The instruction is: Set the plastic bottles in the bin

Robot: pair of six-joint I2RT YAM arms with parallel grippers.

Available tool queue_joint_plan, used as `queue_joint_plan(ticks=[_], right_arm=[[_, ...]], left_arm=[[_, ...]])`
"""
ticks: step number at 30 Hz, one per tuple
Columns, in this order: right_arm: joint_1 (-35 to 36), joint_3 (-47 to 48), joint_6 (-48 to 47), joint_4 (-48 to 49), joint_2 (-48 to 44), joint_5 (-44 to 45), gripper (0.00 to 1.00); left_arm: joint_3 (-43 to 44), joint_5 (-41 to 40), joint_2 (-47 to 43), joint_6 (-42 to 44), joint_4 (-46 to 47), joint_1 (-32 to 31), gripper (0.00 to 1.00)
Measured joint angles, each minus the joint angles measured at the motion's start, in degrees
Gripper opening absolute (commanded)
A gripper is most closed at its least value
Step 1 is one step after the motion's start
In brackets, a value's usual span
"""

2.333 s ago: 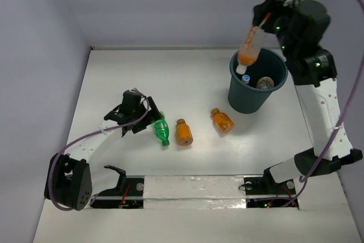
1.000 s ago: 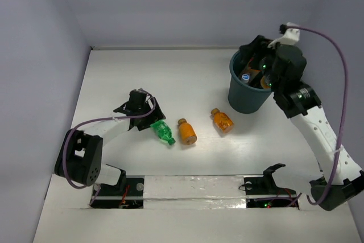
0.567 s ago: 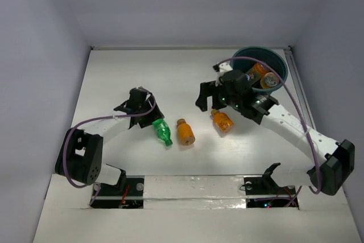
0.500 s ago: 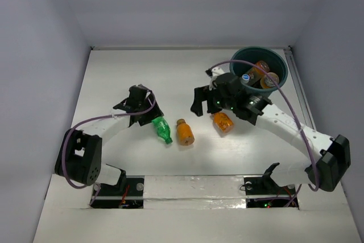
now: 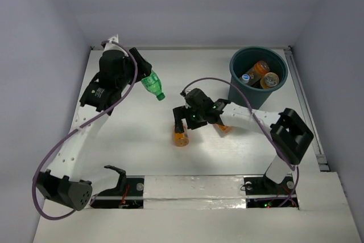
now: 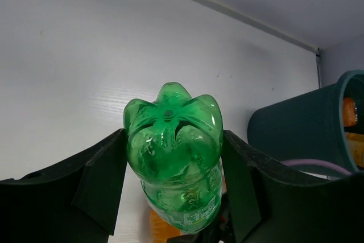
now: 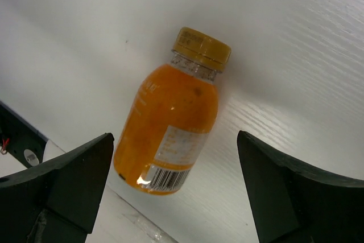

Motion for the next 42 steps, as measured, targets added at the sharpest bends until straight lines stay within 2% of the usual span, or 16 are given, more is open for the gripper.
queue_joint_plan(ticks=[5,8,9,11,12,14,19,25,28,32,35,38,42], right_arm=[[0.44,-0.11,2.38,3.04,4.15,-1.95,0.89],[0.72,-0.24,3.74,5.09,5.73,-3.54,0.82],[0.72,-0.26,4.15,5.9,6.4,-4.15,0.75],[0.81,-0.35,5.05,6.97,7.63,-5.38,0.69],[0.92,-0.37,5.35,7.34,7.91,-5.77,0.56],[1.09,-0.37,5.9,7.56,8.0,-5.97,0.5],[1.38,-0.39,6.32,5.57,3.43,-3.3,0.47],[0.85,3.65,5.46,-0.9,-14.78,7.72,0.45],[-1.64,7.19,4.72,-3.41,-24.3,13.07,0.44],[-8.87,11.45,3.72,-8.39,-35.5,20.83,0.44],[-13.92,15.04,2.73,-12.72,-40.04,27.34,0.44],[-15.17,19.63,1.44,-17.22,-42.38,34.25,0.44],[-15.17,24.15,0.15,-20.46,-44.35,41.03,0.43]], left_arm=[[8.22,-2.16,0.09,1.53,-5.49,0.0,0.42],[14.36,-2.49,0.72,1.9,-7.78,0.0,0.41],[16.74,-2.47,1.07,2.05,-8.07,0.0,0.4],[20.57,-2.4,1.6,2.05,-7.98,0.0,0.39],[22.25,-2.23,1.86,2.05,-7.85,0.0,0.39],[24.92,-1.7,2.43,1.97,-7.8,0.0,0.38],[29.11,0.39,4.94,1.05,-7.21,0.0,0.38],[31.1,5.16,8.41,-1.86,-3.19,-0.02,0.38],[31.91,6.45,9.84,-3.37,-0.31,-1.22,0.38],[34.69,6.05,13.03,-4.61,4.85,-6.64,0.38],[38.27,4.92,17.4,-4.63,9.25,-13.0,0.38],[41.24,3.87,23.23,-4.85,13.7,-17.9,0.38],[46.51,1.9,33.51,-5.07,16.96,-21.35,0.38]])
